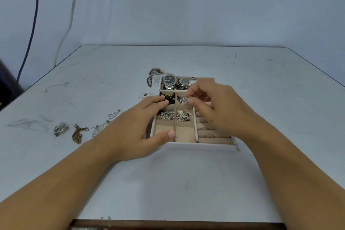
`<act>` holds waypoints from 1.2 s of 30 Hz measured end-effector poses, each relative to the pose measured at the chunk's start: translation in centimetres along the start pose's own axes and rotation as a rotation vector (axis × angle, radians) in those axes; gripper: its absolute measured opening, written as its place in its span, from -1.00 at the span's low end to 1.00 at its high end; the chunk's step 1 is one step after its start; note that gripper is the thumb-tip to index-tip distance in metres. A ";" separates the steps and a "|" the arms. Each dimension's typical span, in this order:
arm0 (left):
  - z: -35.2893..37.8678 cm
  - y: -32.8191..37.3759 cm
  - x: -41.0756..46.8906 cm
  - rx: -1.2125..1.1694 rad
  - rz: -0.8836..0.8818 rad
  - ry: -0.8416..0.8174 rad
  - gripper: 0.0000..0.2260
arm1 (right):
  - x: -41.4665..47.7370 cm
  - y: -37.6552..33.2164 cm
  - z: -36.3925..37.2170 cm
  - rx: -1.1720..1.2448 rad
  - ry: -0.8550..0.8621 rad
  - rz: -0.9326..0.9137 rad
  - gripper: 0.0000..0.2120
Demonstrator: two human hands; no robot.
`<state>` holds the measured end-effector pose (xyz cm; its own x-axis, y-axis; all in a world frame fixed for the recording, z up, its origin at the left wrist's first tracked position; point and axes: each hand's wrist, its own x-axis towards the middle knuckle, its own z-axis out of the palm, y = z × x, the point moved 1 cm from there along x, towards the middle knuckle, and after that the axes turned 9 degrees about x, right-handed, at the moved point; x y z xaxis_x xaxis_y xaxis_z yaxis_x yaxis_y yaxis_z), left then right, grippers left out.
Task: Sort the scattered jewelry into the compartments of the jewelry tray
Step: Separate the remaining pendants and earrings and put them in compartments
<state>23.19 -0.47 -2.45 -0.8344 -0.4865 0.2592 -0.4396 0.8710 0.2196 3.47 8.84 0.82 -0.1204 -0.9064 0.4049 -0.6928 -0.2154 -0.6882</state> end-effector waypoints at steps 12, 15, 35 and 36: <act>0.1 -0.1 0.0 0.015 0.003 0.013 -0.24 | 0.2 0.7 0.9 -0.405 -0.242 0.095 -0.78; 0.0 0.0 0.1 -0.003 0.001 0.004 -0.24 | -0.1 0.5 0.7 -0.389 -0.263 0.082 -0.76; -7.2 -9.6 -7.8 0.131 -0.273 -0.052 -0.70 | 7.7 -5.4 10.0 -0.322 -0.509 -0.167 -0.76; -6.9 -9.7 -7.9 0.117 -0.265 -0.036 -0.67 | 8.3 -5.4 10.8 -0.327 -0.531 -0.153 -0.75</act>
<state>36.36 -5.52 -0.13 -0.6953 -0.6975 0.1736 -0.6779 0.7166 0.1644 13.92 -1.42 1.36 0.3075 -0.9487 0.0729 -0.8654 -0.3107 -0.3931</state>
